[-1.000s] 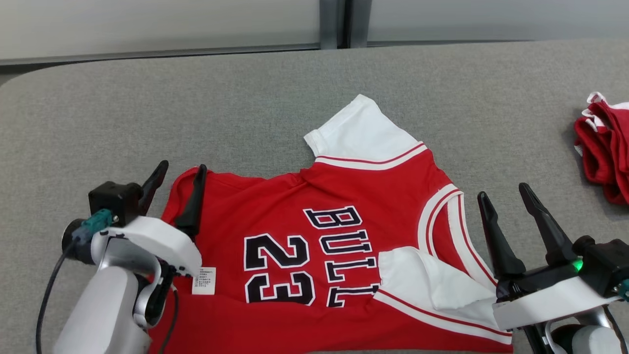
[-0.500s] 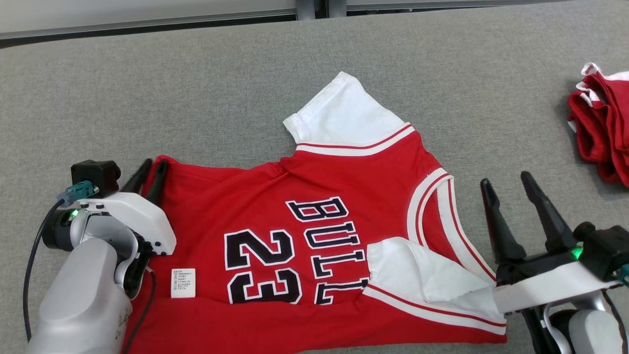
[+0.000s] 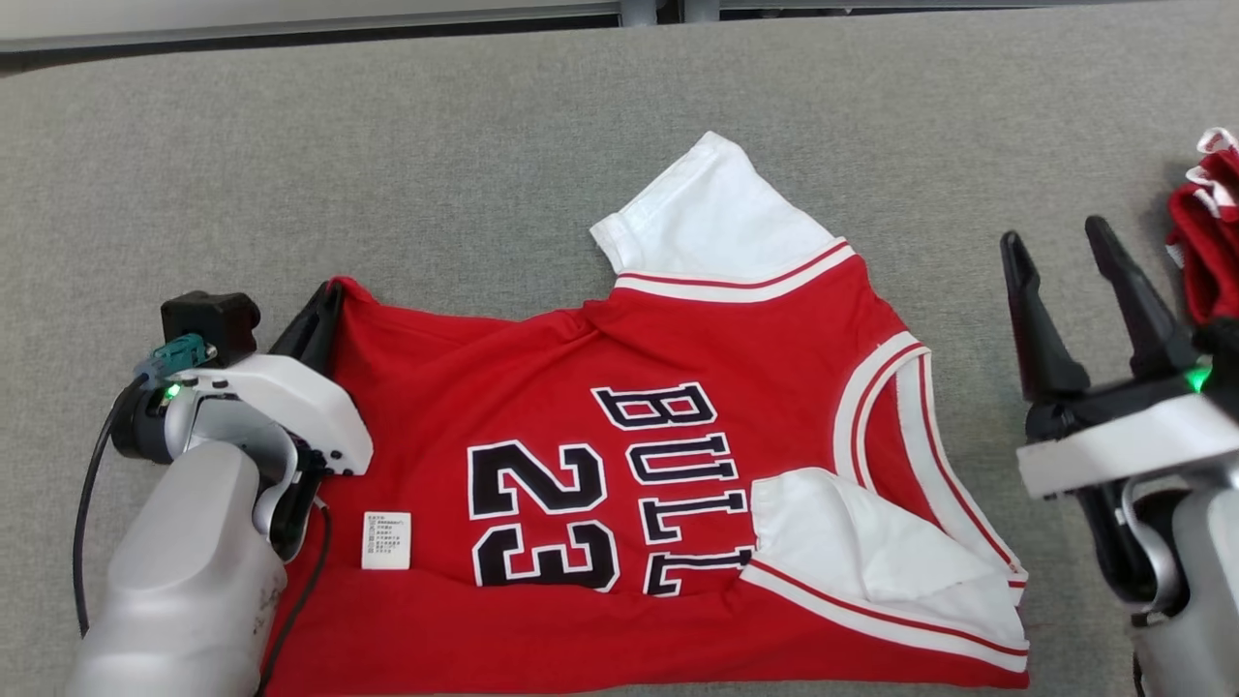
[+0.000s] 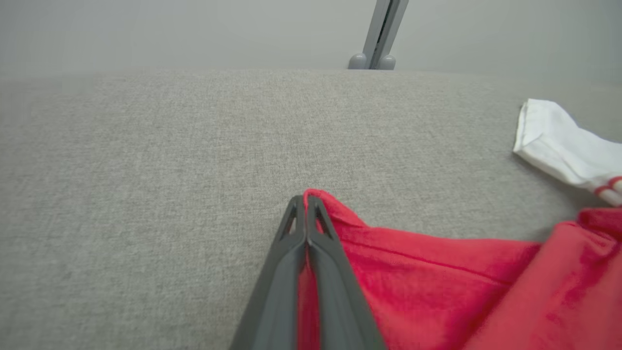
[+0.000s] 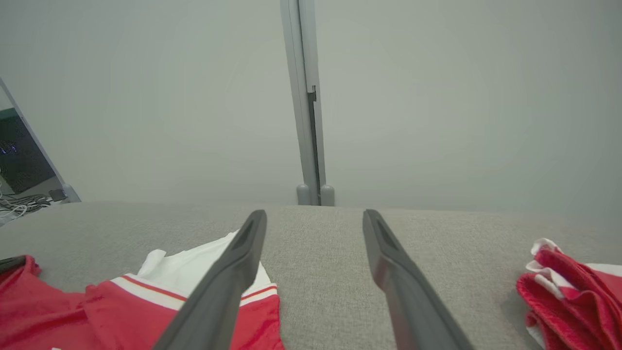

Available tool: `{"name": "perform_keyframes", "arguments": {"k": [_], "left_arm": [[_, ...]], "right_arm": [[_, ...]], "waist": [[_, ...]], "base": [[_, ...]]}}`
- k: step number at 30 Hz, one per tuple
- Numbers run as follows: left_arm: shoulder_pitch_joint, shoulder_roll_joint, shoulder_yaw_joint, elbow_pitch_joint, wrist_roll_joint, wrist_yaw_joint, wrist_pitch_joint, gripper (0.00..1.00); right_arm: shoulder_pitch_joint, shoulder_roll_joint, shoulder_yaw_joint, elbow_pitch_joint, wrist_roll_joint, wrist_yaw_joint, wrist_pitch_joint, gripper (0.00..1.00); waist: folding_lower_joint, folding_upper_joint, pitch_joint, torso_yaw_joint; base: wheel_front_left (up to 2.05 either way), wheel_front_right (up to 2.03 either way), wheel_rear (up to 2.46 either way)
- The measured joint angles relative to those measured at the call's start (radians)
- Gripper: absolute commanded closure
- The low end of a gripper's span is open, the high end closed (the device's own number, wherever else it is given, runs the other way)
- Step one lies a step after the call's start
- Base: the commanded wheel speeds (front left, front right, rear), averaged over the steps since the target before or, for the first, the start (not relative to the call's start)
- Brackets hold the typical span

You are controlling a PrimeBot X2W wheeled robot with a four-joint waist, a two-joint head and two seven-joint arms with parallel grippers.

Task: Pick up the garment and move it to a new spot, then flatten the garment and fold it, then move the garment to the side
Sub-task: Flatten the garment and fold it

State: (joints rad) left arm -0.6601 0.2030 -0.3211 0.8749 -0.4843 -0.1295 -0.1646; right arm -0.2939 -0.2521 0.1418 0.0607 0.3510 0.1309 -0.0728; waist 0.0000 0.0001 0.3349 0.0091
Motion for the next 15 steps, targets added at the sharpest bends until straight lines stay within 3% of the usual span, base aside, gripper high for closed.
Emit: {"name": "perform_keyframes", "arguments": {"k": [7,15], "left_arm": [[-0.082,-0.059,-0.037,-0.013,-0.033,-0.001,-0.032,1.0],[-0.151,-0.122,-0.119,-0.023,-0.1,-0.001,-0.069,1.0]], "right_arm": [[-0.241,-0.06,0.068,0.106,0.058,0.0,0.073,0.0],[-0.514,-0.113,0.233,0.367,0.127,0.0,0.158,0.0]], "waist": [[0.0,0.0,0.069,0.061],[0.0,0.0,0.159,0.182]], "base": [[0.0,0.0,0.0],[0.0,0.0,0.0]]}}
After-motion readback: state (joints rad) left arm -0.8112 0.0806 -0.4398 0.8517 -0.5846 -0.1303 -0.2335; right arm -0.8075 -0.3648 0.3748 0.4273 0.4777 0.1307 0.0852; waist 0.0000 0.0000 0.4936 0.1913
